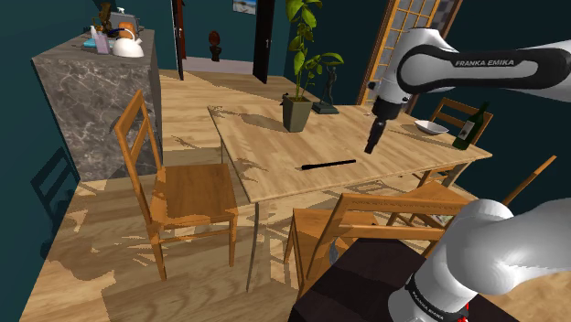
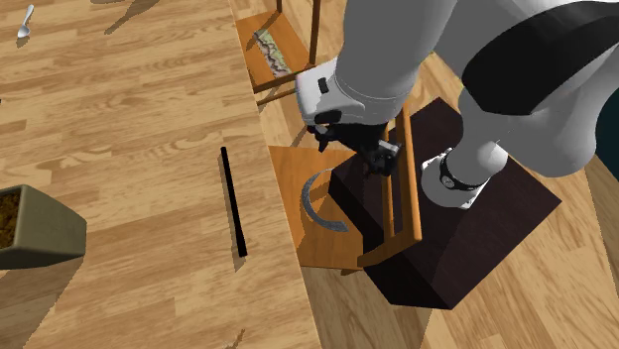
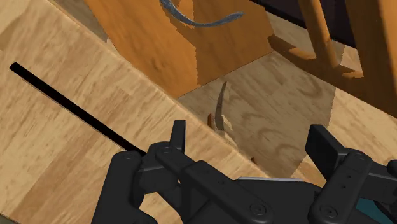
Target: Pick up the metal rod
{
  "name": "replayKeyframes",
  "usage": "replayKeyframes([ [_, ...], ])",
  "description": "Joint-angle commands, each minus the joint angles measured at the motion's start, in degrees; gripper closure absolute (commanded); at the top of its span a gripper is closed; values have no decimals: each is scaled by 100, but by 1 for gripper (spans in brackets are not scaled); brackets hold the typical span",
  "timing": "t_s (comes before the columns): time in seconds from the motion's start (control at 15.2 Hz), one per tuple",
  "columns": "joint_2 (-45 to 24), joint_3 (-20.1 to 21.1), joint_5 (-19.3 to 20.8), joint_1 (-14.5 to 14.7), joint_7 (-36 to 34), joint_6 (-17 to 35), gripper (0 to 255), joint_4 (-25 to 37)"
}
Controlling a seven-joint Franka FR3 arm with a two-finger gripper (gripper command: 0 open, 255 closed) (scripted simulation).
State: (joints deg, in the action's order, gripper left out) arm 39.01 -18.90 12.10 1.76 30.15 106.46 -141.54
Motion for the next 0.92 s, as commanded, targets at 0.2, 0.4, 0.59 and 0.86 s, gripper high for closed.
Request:
replayKeyframes([
  [0.2,-902,-798,164,267,1390,754,0,186],
  [0.4,-1551,-1279,85,488,2269,1165,0,429],
  [0.59,-2294,-1743,-185,747,3222,1544,0,752],
  [0.86,-3446,-2254,-924,1050,4665,1944,0,1302],
])
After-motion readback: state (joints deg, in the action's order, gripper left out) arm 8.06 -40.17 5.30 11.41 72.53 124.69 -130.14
